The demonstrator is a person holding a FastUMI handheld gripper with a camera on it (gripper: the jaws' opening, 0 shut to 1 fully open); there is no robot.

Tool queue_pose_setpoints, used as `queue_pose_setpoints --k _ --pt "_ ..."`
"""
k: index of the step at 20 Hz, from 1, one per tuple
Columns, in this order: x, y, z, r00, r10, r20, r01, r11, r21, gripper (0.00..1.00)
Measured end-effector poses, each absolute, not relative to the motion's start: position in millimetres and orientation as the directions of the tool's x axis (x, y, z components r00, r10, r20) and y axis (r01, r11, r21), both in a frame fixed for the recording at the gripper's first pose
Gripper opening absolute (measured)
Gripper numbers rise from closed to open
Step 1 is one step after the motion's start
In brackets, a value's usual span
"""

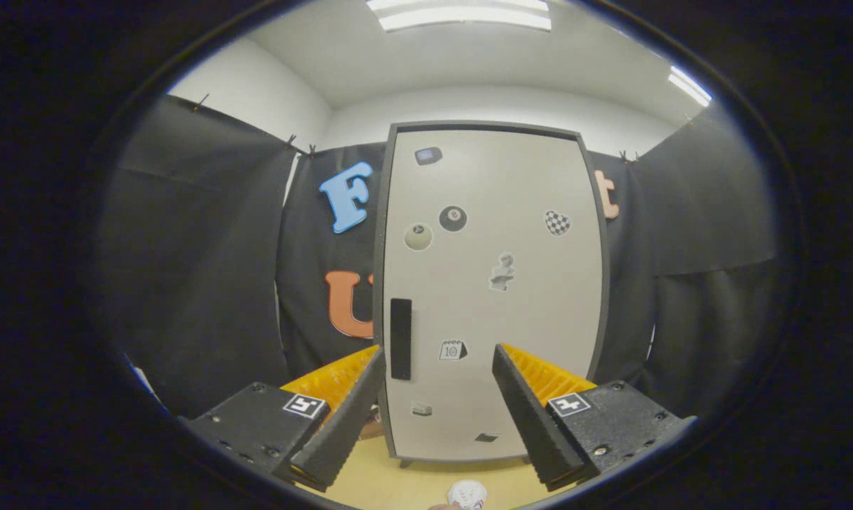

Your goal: Open the shoe cabinet door, grab the shoes and put them into the shoe cabinet, then close the shoe cabinet door.

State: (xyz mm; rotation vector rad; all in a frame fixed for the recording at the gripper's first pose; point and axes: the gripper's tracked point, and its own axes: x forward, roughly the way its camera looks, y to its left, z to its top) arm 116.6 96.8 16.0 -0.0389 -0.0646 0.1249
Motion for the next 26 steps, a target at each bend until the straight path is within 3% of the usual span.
queue_pose_setpoints --k 8,13,21,26 --pt "228.7 119.8 -26.0 0.994 0.083 -0.077 -0.08 0.996 0.045 0.99" --pt "252.5 134.9 -18.6 0.987 0.156 -0.028 -0.151 0.98 0.128 0.98" --pt "281.6 132.7 -28.3 0.998 0.007 -0.055 -0.011 0.997 -0.08 0.97" --pt "281.1 142.4 -29.4 0.995 -0.003 -0.099 -0.009 0.994 -0.112 0.97"
